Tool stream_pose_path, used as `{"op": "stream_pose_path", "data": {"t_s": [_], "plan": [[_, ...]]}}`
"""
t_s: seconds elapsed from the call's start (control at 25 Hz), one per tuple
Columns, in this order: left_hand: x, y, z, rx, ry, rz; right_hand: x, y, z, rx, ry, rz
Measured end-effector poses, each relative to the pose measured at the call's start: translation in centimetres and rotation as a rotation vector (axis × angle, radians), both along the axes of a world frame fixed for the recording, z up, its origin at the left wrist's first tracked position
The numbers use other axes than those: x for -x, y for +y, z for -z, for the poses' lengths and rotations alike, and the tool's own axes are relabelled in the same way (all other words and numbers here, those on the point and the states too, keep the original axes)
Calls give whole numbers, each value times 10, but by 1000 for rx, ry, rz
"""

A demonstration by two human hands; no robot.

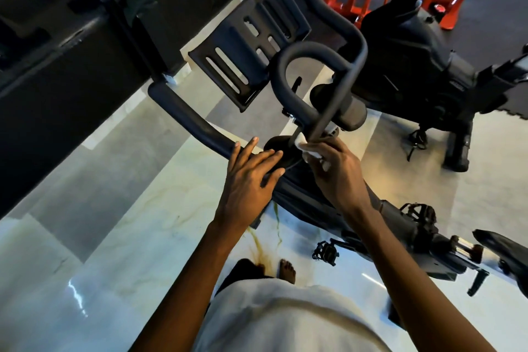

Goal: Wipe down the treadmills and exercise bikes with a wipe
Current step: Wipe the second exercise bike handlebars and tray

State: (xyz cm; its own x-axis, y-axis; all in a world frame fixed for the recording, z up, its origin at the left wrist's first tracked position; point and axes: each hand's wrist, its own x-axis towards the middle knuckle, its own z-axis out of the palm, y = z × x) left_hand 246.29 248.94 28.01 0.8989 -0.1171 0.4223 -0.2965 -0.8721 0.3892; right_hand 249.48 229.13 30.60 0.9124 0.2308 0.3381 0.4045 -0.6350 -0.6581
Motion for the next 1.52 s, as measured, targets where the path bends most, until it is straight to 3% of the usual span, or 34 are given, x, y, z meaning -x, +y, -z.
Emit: {"op": "stream_pose_path", "data": {"t_s": [0.08, 0.28, 0.48, 0.76, 0.96, 1.16, 1.52], "plan": [[0, -4, 3, -7, 2, -6, -1, -4, 1, -1, -20, -9], [-2, -20, 3, 27, -36, -119, -33, -1, -6, -67, -9, 203], [-6, -36, 4, 67, -1, -193, -1, 4, 0, 13, 6, 136], [-8, -39, 10, 85, -79, -216, -42, -1, -4, -36, -20, 243], [-7, -39, 16, 64, -126, -226, -38, -23, 5, 24, -34, 65], [-10, -48, 19, 23, -144, -320, -85, -35, -9, -7, -62, 63], [-23, -119, 11, 110, -37, -658, -107, -58, -11, 18, -78, -372]]}}
